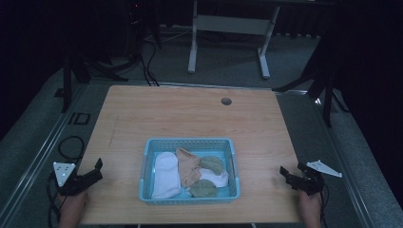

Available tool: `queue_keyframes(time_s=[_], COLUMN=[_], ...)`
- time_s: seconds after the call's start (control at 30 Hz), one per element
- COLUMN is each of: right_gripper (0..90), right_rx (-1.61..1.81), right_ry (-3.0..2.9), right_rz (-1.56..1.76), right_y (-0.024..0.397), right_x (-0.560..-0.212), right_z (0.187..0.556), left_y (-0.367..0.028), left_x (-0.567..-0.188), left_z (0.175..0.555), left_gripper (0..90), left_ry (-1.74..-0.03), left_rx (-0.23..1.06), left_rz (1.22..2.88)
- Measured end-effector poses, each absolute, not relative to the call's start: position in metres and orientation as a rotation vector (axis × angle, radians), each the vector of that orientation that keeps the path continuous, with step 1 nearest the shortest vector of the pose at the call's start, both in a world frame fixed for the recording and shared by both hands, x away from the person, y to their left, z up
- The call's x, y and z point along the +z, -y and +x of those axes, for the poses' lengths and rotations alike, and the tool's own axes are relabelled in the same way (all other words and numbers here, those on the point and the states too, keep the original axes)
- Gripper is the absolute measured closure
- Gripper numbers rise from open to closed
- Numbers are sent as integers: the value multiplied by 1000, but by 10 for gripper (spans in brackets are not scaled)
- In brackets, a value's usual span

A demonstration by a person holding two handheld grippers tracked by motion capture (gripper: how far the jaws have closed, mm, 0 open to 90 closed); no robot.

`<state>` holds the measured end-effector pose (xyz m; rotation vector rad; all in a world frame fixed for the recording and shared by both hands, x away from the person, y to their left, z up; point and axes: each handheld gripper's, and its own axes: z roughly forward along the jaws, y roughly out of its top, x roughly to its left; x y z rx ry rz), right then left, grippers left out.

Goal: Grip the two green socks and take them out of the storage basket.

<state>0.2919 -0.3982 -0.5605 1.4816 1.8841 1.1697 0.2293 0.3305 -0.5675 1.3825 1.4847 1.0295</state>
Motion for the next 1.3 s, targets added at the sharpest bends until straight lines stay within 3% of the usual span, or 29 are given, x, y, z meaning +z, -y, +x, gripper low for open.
queue_keyframes(time_s=[1.3], right_gripper=[120], right_rx=[1091], right_ry=[-2462], right_rz=[1181], right_y=[406], right_x=[-550], right_z=[291], left_y=[-326], left_x=[-568], left_z=[231], left_gripper=[4], left_ry=[-1474], left_rx=[1041], left_rz=[1430])
